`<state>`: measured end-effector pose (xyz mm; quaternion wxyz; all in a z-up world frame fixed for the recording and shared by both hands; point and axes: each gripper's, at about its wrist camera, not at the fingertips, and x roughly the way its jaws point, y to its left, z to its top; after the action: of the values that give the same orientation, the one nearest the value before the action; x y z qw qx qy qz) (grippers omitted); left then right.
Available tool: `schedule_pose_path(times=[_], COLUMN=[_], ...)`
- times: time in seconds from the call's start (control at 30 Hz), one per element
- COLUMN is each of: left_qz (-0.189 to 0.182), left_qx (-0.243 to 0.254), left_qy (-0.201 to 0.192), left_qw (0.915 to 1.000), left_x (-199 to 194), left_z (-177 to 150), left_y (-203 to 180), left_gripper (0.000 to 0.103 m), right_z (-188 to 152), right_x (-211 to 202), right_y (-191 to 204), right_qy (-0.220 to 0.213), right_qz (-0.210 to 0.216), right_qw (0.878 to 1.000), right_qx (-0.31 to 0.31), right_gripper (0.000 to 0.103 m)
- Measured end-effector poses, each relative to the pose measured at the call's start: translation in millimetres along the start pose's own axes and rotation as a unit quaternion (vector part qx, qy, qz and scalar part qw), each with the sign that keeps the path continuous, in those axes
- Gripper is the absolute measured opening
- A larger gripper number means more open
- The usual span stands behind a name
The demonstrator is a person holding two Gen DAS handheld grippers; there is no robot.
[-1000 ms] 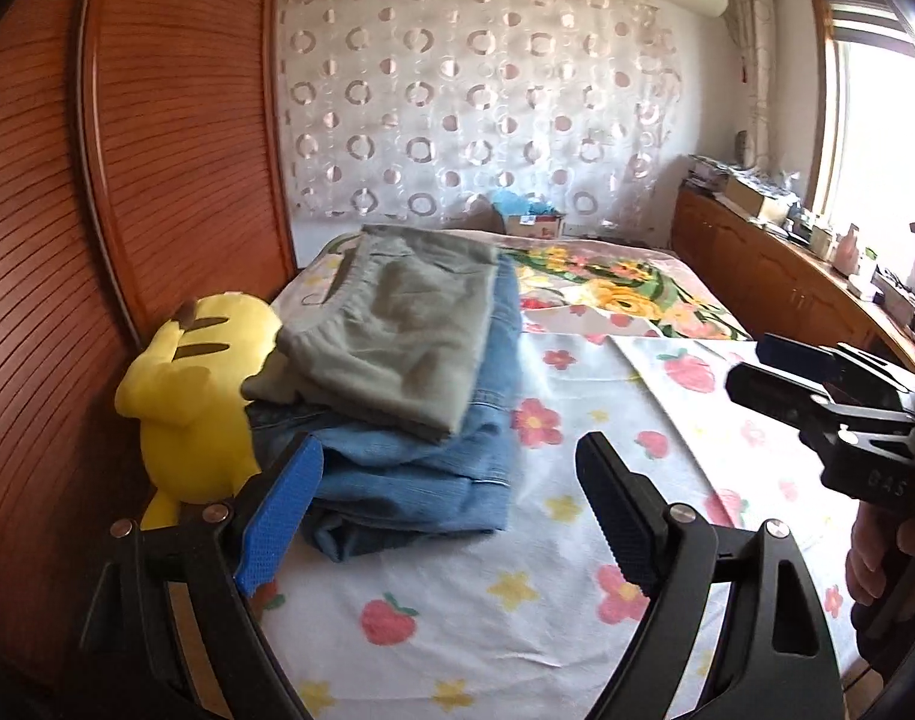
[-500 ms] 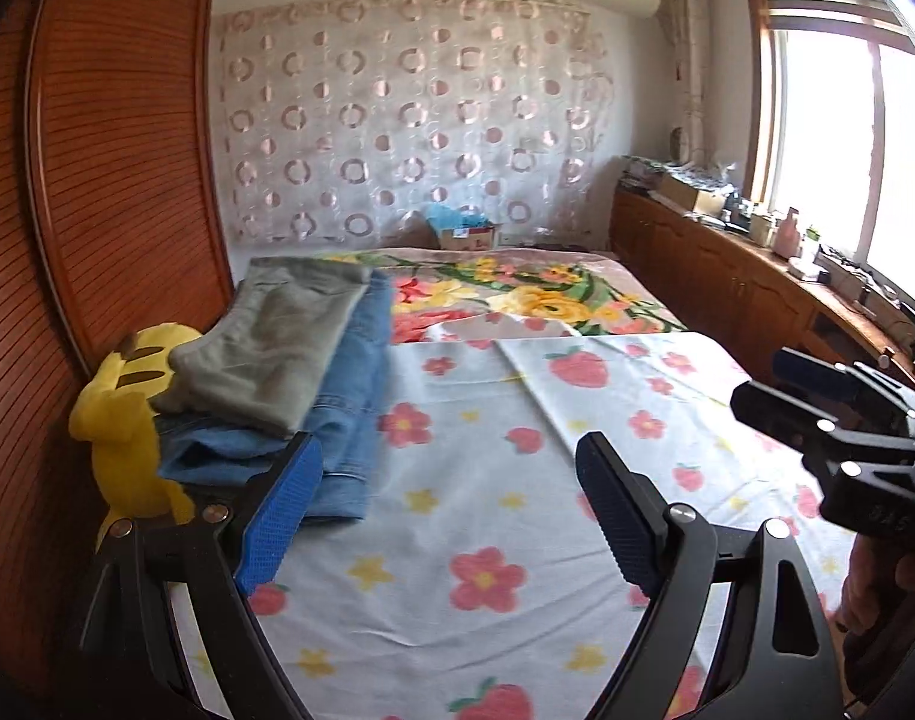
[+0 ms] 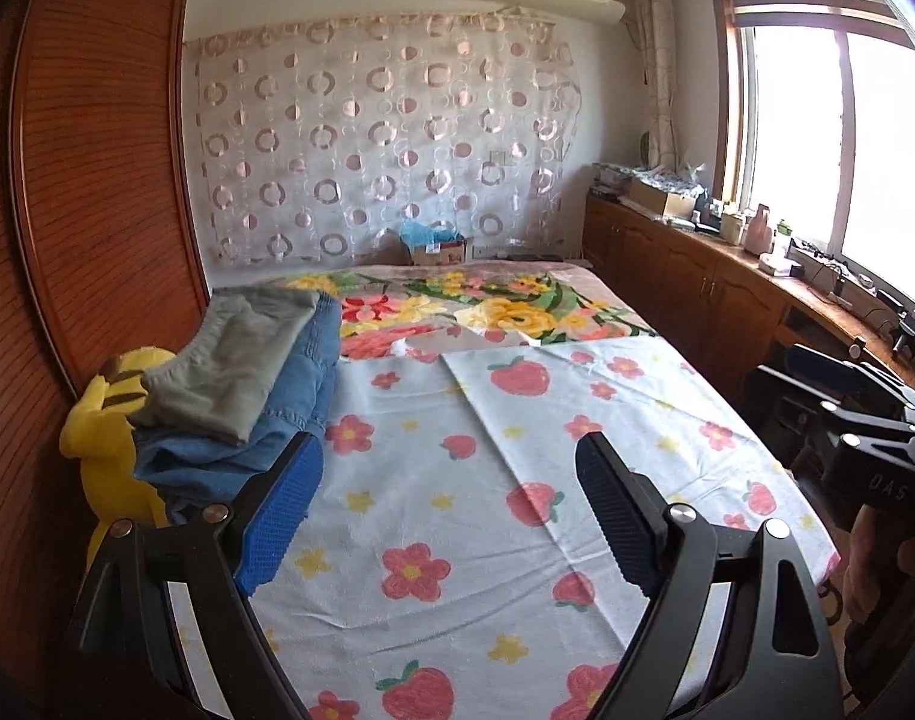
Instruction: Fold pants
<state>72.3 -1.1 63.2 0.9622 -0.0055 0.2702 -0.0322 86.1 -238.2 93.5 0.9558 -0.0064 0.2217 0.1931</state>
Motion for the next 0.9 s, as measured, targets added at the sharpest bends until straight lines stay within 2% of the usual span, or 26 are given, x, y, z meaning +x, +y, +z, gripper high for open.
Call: schedule_pose_path(times=[0.2, 0.37, 0.57, 0.9], left_qz=[0.005, 0.006, 0.008, 0.011], left_qx=[0.001, 0.000, 0.003, 0.001], left_qy=[-0.024, -0.035, -0.038, -0.038], left_qw=[0.9997, 0.9993, 0.9992, 0.9992], left_x=[-21.2, -32.3, -35.7, -36.4], left_z=[7.9, 9.3, 7.5, 6.3], left_y=[-1.5, -1.3, -2.5, -1.2], left_gripper=[0.087, 0.087, 0.087, 0.087], right_z=[3.9, -6.2, -19.9, -19.5], right_x=[-21.2, -27.7, -29.4, -29.2], right_y=[16.0, 27.3, 19.8, 11.4], right_qy=[-0.033, -0.044, -0.047, -0.046], right_qz=[-0.013, -0.014, -0.012, -0.014], right_qw=[0.999, 0.999, 0.999, 0.999], right_qx=[-0.001, -0.004, -0.001, 0.000], right_gripper=[0.080, 0.080, 0.080, 0.080])
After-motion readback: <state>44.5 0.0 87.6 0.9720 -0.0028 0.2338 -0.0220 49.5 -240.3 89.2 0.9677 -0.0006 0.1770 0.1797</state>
